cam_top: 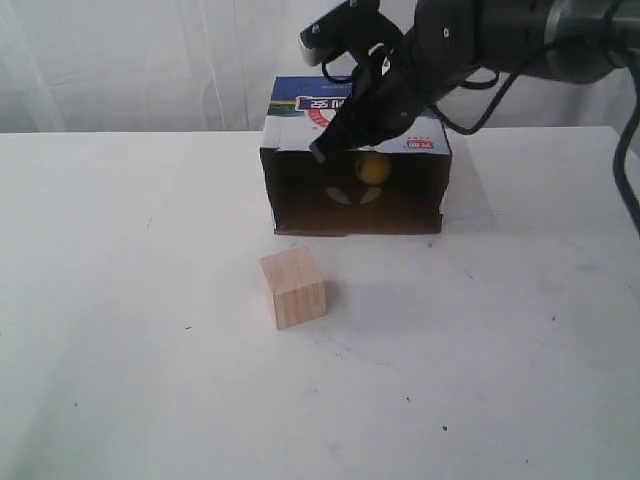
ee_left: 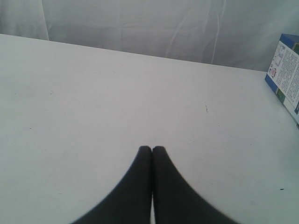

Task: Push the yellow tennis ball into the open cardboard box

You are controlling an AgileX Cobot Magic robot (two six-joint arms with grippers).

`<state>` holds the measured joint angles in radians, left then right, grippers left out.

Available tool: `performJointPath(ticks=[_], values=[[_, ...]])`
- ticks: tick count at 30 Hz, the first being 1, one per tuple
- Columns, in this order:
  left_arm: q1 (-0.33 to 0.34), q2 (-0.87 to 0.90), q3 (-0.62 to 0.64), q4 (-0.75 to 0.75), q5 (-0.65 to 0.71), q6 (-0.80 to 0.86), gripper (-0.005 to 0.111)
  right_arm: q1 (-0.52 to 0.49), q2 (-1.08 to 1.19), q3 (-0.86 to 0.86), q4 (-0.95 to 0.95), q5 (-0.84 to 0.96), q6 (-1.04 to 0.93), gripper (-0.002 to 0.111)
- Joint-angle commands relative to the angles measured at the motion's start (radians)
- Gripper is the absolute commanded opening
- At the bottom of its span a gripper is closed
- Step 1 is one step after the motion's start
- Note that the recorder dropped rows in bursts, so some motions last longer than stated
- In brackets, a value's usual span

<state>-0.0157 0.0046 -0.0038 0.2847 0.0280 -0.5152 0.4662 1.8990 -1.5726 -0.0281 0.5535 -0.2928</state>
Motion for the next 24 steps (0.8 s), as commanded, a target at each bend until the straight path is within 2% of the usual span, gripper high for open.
performJointPath(ticks=[1,12,17,24], values=[[0.003,-0.003,0.004,0.000,-0.006,-0.002,0.000,0.011,-0.022,0.110,0.002,0.002,0.008,0.000],[0.003,-0.003,0.004,0.000,-0.006,-0.002,0.000,0.011,-0.291,0.548,0.058,-0.187,0.102,0.000],[0.003,-0.003,0.004,0.000,-0.006,-0.002,0.000,0.011,-0.517,0.740,0.083,-0.299,0.144,0.000],[0.003,-0.003,0.004,0.000,-0.006,-0.002,0.000,0.011,-0.833,0.917,0.081,-0.306,0.141,0.000]])
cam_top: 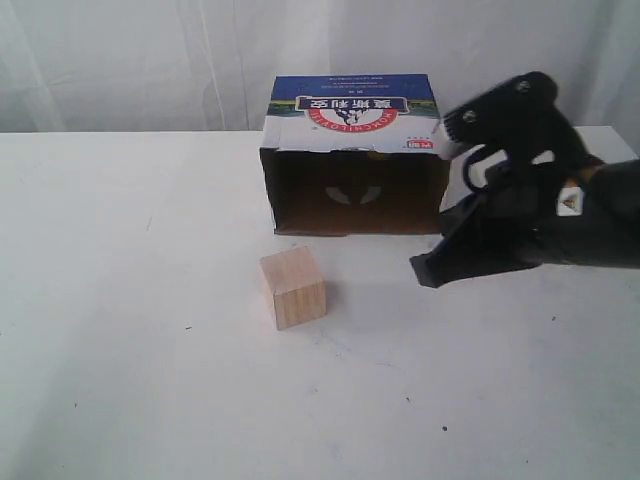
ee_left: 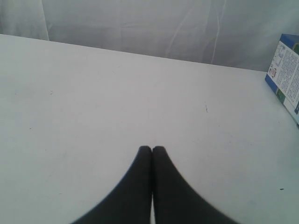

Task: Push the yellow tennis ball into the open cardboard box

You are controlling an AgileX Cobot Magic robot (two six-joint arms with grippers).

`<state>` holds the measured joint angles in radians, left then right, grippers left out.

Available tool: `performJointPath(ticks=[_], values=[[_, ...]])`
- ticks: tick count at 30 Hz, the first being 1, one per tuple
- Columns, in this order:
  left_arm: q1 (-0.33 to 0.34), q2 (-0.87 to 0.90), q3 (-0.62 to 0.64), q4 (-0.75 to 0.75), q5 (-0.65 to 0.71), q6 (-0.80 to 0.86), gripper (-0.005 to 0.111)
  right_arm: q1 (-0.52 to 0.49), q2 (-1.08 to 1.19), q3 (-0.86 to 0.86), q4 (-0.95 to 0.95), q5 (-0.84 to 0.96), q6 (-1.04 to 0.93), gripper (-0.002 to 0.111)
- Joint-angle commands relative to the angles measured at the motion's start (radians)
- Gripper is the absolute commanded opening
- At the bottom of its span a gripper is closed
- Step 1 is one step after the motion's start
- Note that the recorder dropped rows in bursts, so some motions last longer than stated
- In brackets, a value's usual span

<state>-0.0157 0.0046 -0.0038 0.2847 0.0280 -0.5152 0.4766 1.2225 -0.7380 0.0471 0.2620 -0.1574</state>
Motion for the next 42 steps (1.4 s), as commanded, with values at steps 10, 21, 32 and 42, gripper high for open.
performJointPath(ticks=[10,21,32,42], values=[[0.003,-0.003,0.004,0.000,-0.006,-0.002,0.000,0.001,-0.492,0.305,0.006,-0.018,0.006,0.000],[0.003,-0.003,0.004,0.000,-0.006,-0.002,0.000,0.001,-0.731,0.504,0.006,0.010,0.006,0.000],[0.003,-0.003,0.004,0.000,-0.006,-0.002,0.000,-0.096,-0.951,0.610,-0.106,0.025,0.006,0.000],[0.003,-0.003,0.004,0.000,-0.006,-0.002,0.000,-0.252,-1.174,0.724,-0.176,0.004,0.006,0.000]])
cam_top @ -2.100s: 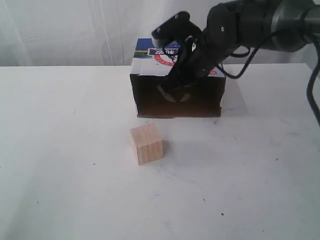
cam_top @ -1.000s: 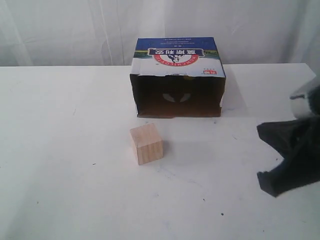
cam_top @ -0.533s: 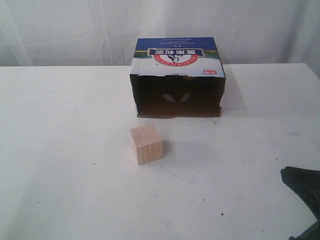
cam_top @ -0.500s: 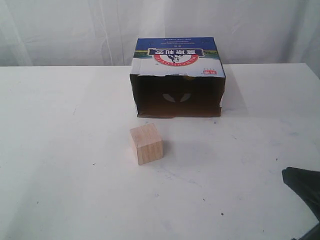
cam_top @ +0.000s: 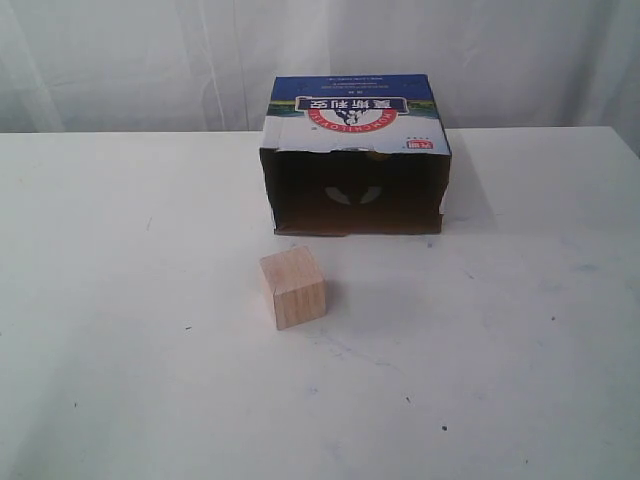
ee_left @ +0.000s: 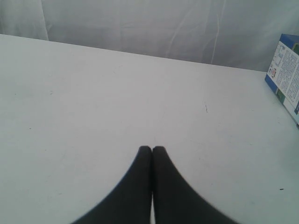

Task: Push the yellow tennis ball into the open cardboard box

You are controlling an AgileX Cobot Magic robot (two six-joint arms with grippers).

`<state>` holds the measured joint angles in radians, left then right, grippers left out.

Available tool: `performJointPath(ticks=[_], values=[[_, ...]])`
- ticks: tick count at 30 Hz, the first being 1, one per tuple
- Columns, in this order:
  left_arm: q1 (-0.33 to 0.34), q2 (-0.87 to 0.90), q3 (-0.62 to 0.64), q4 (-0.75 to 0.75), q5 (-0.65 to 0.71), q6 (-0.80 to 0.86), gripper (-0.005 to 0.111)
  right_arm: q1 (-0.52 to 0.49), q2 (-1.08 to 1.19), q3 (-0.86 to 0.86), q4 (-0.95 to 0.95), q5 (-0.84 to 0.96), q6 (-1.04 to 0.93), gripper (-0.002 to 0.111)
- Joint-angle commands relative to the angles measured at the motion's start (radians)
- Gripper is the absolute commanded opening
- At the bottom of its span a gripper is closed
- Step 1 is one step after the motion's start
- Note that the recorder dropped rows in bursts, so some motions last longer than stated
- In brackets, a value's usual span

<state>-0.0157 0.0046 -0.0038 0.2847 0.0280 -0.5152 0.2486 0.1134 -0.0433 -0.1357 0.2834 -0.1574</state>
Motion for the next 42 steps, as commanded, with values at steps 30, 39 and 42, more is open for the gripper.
performJointPath(ticks=[30,39,42], values=[[0.003,-0.003,0.004,0.000,-0.006,-0.002,0.000,-0.024,-0.113,0.043,0.011,0.060,0.034,0.000],[0.003,-0.003,0.004,0.000,-0.006,-0.002,0.000,-0.024,-0.113,0.043,0.004,0.060,0.144,0.000],[0.003,-0.003,0.004,0.000,-0.006,-0.002,0.000,-0.024,-0.113,0.043,0.004,0.060,0.144,0.000]])
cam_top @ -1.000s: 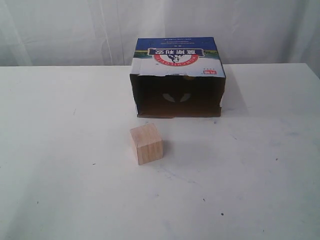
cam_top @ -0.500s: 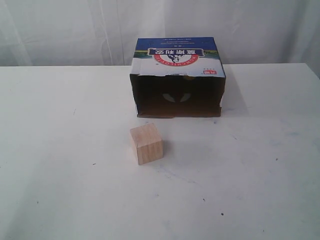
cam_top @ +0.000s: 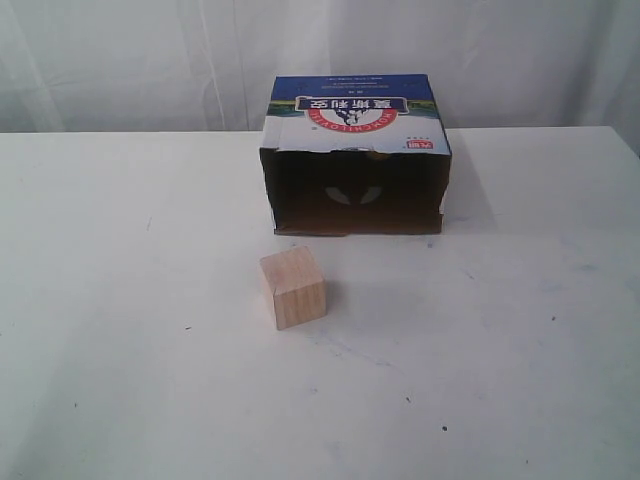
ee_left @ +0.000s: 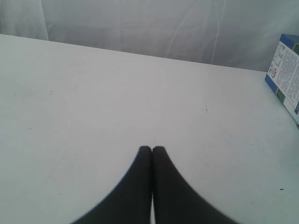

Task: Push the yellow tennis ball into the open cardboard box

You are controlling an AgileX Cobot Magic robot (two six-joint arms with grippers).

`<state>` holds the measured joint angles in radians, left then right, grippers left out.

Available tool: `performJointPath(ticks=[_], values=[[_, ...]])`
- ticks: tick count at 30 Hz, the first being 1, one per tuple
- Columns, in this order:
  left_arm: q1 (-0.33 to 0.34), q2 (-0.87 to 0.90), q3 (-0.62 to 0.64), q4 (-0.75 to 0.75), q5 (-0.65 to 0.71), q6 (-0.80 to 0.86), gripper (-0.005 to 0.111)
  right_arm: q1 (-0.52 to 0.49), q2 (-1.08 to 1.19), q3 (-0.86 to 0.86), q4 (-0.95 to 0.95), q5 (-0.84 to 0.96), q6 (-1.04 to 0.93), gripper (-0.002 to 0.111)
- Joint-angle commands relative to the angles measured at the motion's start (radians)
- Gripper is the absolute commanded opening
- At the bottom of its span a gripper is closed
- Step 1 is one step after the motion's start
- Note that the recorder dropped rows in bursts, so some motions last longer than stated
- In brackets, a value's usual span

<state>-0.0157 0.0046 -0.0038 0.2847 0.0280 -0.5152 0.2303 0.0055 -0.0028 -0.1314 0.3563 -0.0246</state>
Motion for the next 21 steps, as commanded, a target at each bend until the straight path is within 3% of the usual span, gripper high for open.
performJointPath(ticks=[1,21], values=[[0.003,-0.003,0.004,0.000,-0.006,-0.002,0.000,-0.006,-0.006,0.003,-0.001,-0.013,0.011,0.000],[0.003,-0.003,0.004,0.000,-0.006,-0.002,0.000,-0.006,-0.006,0.003,0.077,-0.013,0.011,0.000]])
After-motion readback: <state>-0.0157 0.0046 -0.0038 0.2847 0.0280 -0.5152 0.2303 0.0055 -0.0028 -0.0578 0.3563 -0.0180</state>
